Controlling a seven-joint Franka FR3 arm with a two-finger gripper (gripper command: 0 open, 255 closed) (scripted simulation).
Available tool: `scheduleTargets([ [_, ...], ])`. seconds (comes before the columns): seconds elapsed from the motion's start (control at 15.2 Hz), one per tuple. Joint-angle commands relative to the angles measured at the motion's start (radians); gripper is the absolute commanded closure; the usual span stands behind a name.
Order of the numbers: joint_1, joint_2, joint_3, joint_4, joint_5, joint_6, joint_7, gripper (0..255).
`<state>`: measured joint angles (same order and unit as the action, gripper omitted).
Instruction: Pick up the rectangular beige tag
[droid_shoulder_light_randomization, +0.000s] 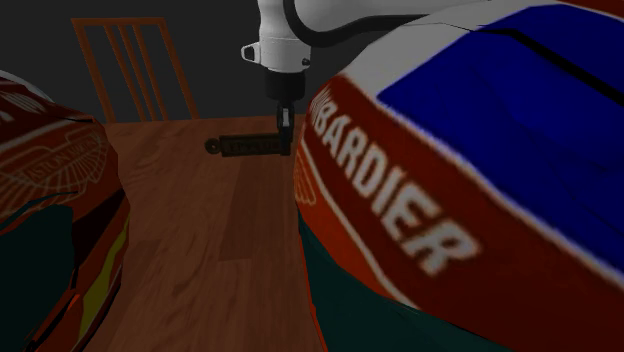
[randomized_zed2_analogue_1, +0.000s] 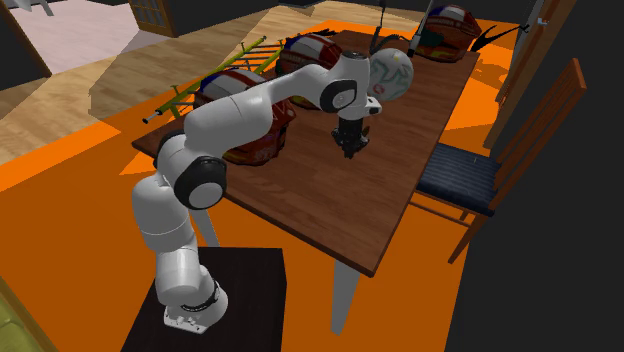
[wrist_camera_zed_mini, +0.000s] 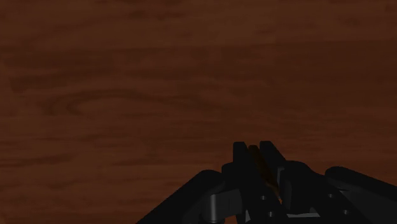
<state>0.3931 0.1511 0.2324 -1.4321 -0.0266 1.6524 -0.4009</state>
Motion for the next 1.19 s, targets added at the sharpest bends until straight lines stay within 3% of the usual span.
scheduleTargets([
  [0.0, 0.001, 0.001, 0.0, 0.003, -0.001, -0.003, 0.001, 255],
  [0.99, 0.028, 0.117, 0.007, 0.376, -0.031, -0.262, 0.015, 255],
  [1.12, 0.028, 0.119, 0.007, 0.381, -0.032, -0.265, 0.015, 255],
])
